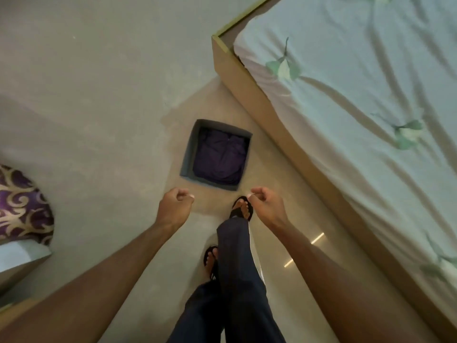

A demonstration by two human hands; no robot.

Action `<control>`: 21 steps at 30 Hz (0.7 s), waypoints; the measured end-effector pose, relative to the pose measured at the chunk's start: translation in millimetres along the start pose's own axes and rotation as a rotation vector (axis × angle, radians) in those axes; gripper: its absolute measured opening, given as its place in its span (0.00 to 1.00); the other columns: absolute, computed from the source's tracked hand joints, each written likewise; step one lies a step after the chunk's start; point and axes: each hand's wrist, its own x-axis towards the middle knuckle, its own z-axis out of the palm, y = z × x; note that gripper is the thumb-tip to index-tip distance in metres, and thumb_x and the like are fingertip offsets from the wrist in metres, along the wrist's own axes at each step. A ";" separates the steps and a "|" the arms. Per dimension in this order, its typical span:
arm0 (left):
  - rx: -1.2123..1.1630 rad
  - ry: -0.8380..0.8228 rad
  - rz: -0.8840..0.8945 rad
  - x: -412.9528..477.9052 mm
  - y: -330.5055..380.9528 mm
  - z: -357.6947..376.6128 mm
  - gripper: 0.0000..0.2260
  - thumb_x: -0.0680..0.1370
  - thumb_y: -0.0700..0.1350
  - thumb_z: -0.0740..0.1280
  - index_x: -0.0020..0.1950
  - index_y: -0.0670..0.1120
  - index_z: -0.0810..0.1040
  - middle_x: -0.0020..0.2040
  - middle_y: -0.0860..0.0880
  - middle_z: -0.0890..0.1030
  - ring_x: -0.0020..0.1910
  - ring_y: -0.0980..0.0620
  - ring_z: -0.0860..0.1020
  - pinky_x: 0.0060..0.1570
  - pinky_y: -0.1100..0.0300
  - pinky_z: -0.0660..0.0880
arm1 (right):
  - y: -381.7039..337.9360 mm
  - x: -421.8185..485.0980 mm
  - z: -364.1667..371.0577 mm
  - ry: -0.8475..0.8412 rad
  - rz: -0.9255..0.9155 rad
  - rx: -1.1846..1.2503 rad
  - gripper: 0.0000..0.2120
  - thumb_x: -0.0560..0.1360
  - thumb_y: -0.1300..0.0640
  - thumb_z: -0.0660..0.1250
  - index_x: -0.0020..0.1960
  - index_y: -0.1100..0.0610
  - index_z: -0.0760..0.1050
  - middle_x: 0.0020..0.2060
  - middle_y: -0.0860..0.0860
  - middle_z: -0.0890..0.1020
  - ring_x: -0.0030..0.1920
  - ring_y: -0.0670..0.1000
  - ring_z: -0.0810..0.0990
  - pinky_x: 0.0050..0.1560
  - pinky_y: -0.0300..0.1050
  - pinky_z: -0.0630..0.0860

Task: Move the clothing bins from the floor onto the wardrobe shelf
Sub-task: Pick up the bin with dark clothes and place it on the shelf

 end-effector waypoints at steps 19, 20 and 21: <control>0.623 -0.135 -0.015 429.8 -56.2 106.8 0.22 0.74 0.53 0.69 0.62 0.41 0.78 0.61 0.43 0.79 0.58 0.40 0.78 0.55 0.54 0.74 | 139.1 352.4 149.9 0.076 0.190 -0.290 0.13 0.76 0.57 0.61 0.59 0.59 0.74 0.60 0.59 0.76 0.60 0.62 0.76 0.55 0.46 0.72; 0.630 -0.155 0.017 427.7 -56.7 105.3 0.19 0.74 0.52 0.69 0.60 0.42 0.79 0.58 0.43 0.80 0.57 0.41 0.78 0.53 0.55 0.74 | 137.7 351.0 148.1 0.102 0.191 -0.286 0.11 0.76 0.60 0.59 0.56 0.59 0.75 0.57 0.59 0.79 0.58 0.62 0.77 0.52 0.45 0.71; 0.642 -0.183 0.055 420.4 -54.6 101.7 0.16 0.74 0.50 0.69 0.57 0.43 0.79 0.54 0.44 0.80 0.55 0.42 0.78 0.49 0.57 0.73 | 133.1 344.2 144.4 0.128 0.196 -0.272 0.12 0.76 0.62 0.58 0.56 0.60 0.76 0.56 0.60 0.80 0.58 0.62 0.77 0.52 0.46 0.71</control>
